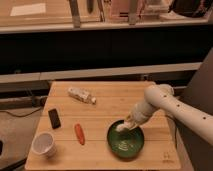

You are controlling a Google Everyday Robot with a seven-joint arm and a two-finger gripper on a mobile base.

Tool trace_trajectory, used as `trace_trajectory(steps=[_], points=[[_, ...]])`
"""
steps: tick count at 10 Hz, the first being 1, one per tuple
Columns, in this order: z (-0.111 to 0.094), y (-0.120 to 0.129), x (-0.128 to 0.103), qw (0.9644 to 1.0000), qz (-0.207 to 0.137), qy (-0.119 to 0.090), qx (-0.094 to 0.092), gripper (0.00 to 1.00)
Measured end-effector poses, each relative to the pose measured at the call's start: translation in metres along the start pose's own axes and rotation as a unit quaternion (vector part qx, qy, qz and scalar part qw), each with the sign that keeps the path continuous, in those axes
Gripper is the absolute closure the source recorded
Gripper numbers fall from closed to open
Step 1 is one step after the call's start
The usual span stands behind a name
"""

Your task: Place the white sponge in the ceramic bowl

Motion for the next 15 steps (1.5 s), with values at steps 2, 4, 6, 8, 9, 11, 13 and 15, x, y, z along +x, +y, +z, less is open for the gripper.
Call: trace_trajectory(steps=[2,4,6,8,9,11,13,15], points=[[0.009,0.003,-0.004,0.9999,0.006,-0.012,-0.005,1.0],[0.011,0.005,-0.007,0.9998,0.006,-0.019,-0.01,0.92],[0.012,0.005,-0.012,0.9995,-0.002,-0.025,-0.018,0.69],[0.013,0.006,-0.014,0.9992,-0.006,-0.032,-0.025,0.52],[0.014,0.006,-0.014,0.999,-0.007,-0.035,-0.029,0.4],[0.015,0.006,-0.015,0.9985,-0.009,-0.041,-0.035,0.23],[0.016,0.006,-0.015,0.9978,-0.009,-0.049,-0.043,0.2],[0.016,0.007,-0.016,0.9974,-0.008,-0.055,-0.046,0.2]])
